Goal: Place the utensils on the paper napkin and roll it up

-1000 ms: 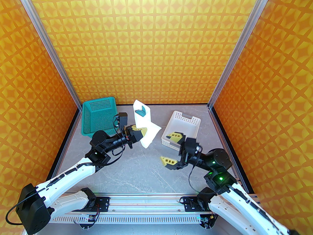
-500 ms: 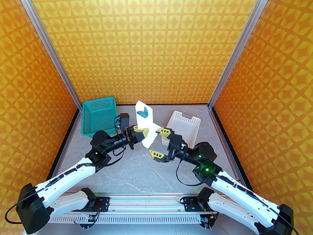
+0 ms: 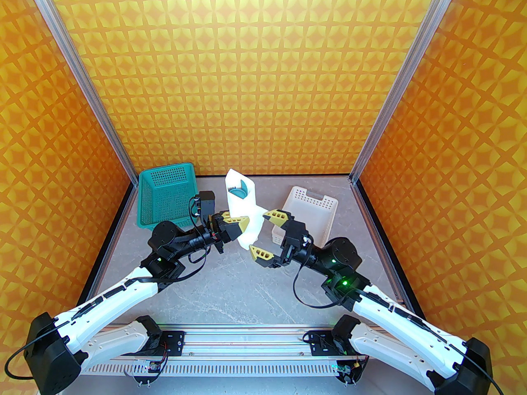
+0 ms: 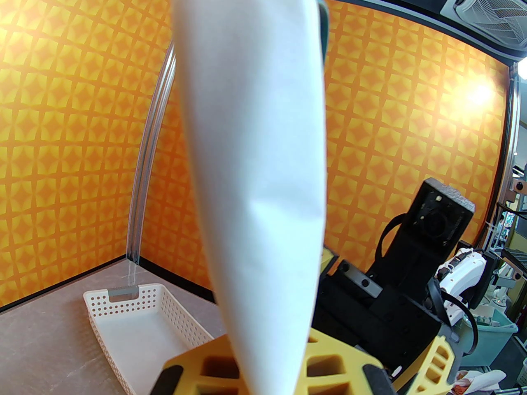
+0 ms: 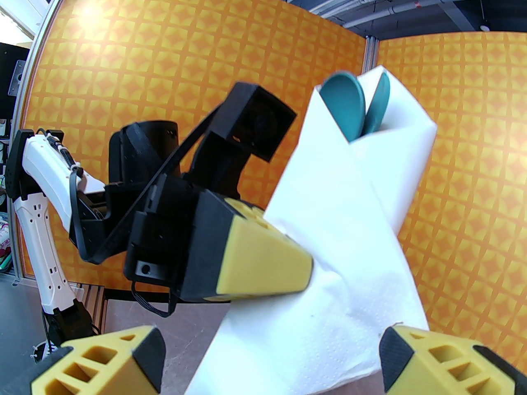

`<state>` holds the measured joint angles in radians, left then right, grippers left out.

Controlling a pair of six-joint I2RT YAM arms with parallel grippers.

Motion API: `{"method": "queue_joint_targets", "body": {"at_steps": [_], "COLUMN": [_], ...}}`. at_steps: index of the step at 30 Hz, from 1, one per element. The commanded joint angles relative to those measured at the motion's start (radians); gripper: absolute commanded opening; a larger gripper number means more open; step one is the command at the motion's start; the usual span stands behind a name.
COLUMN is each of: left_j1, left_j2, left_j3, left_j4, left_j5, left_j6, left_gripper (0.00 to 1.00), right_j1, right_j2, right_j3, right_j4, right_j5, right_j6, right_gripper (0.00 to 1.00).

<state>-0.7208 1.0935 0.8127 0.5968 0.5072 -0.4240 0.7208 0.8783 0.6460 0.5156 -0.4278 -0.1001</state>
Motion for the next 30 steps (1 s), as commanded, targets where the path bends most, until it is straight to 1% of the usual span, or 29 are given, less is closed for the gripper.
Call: {"method": "queue_joint_targets", "body": {"at_steps": [1, 4, 7, 17, 22, 24, 30], "left_j1": [-0.009, -0.012, -0.014, -0.022, -0.027, -0.029, -0.031], "left_j2": [-0.011, -0.007, -0.003, 0.005, 0.005, 0.04, 0.052], "left_j3": [0.027, 0.029, 0.029, 0.035, 0.038, 0.04, 0.051], "left_j4": [0.021, 0.023, 0.029, 0.045, 0.039, 0.038, 0.026], "left_j5": [-0.002, 0.001, 0.0, 0.001, 0.001, 0.003, 0.026], "left_j6": [0.019, 0.019, 0.019, 0.019, 0.019, 0.018, 0.014], "left_gripper": [0.0, 0.0, 0.0, 0.0, 0.0, 0.0, 0.0], "right_j1": [0.006, 0.006, 0.006, 0.006, 0.006, 0.006, 0.006], "right_j2": [0.012, 0.024, 0.04, 0.088, 0.096, 0.097, 0.113], "right_j3": [0.012, 0.015, 0.023, 0.045, 0.055, 0.058, 0.077], "right_j4": [0.029, 0.038, 0.044, 0.073, 0.076, 0.071, 0.054], "right_j5": [0.008, 0.003, -0.008, -0.05, -0.069, -0.079, -0.119], "right_j6": [0.029, 0.042, 0.056, 0.093, 0.097, 0.097, 0.103], "right_gripper": [0.91, 0.91, 0.88, 0.71, 0.66, 0.64, 0.58]}}
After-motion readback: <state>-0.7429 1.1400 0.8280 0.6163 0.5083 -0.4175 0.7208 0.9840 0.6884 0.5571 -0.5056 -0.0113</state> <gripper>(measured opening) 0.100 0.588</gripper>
